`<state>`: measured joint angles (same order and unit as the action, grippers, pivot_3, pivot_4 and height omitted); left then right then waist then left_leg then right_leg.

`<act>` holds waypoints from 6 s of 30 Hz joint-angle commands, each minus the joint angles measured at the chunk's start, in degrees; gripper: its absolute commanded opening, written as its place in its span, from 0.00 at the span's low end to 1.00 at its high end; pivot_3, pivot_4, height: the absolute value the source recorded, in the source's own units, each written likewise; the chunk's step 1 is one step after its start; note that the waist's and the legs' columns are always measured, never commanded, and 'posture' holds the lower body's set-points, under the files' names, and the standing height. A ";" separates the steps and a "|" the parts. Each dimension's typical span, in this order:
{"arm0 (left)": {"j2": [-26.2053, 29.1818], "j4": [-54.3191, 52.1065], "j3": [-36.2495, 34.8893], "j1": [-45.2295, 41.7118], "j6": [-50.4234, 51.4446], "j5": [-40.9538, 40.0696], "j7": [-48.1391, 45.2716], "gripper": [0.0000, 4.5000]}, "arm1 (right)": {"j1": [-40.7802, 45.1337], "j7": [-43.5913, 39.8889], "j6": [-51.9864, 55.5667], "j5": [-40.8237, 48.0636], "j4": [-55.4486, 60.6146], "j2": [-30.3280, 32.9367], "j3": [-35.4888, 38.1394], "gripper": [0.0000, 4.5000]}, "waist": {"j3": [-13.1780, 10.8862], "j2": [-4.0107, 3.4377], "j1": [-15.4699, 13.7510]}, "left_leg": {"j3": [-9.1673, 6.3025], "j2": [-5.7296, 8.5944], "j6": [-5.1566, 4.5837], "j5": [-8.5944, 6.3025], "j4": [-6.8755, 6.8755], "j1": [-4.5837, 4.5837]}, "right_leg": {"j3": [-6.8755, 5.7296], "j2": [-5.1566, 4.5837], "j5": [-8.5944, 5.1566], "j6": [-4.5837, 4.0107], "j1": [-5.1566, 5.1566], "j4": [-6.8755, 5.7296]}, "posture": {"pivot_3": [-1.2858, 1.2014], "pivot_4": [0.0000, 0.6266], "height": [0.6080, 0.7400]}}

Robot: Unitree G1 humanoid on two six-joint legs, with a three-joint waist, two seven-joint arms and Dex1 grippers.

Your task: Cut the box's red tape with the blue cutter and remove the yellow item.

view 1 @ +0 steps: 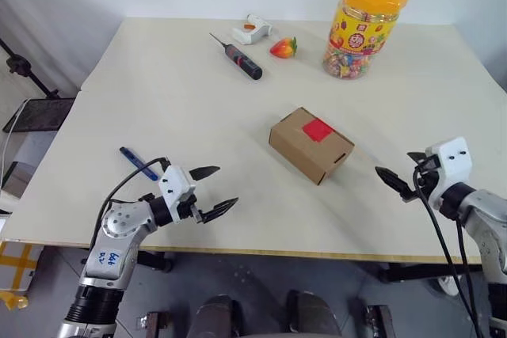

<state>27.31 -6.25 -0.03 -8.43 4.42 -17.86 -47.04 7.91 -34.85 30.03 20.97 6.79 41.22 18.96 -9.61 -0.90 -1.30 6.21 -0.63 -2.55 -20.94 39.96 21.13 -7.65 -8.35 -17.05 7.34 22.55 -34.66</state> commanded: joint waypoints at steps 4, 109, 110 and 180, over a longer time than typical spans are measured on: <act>-0.63 -1.62 0.35 -2.53 3.28 1.33 3.79 1.00 | -0.04 1.26 0.41 0.62 2.52 0.86 3.18 1.00 | 0.00 0.00 -0.08 | 0.00 0.00 0.00 0.00 0.01 0.00 | 0.00 0.00 0.00 0.00 0.00 -0.01 | 0.52 0.24 1.00; -8.11 -22.66 -22.00 -3.50 27.91 -2.89 25.58 0.92 | 28.64 -31.14 -8.58 -1.06 -15.97 9.96 -16.08 1.00 | -0.56 0.97 1.12 | -0.60 0.30 -0.14 0.13 0.15 0.15 | -0.12 -0.18 0.10 0.19 -0.15 -0.13 | 0.52 0.24 1.00; -8.92 -26.40 -23.32 -1.13 30.13 -3.94 27.44 0.98 | 30.70 -33.13 -10.46 -1.59 -18.87 9.35 -17.21 1.00 | -0.56 0.97 1.24 | -0.60 0.31 -0.13 0.14 0.15 0.18 | -0.12 -0.18 0.10 0.18 -0.16 -0.09 | 0.52 0.24 1.00; -19.55 -19.77 -30.17 -18.11 82.08 11.44 51.49 0.16 | 47.36 -36.87 -21.79 -9.98 -38.52 -1.08 -22.58 1.00 | -0.32 0.56 1.43 | -0.57 0.41 0.02 0.21 0.07 0.00 | 0.12 -0.20 0.08 0.14 -0.15 -0.26 | 0.52 0.24 1.00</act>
<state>7.62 -26.30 -30.47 -28.53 85.35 -3.38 8.81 53.50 -71.82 8.55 10.18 -33.16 39.86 -5.87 -9.93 -0.34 0.14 5.64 -0.23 -2.52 -20.74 40.04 21.15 -7.53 -8.55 -16.97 7.48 22.43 -34.93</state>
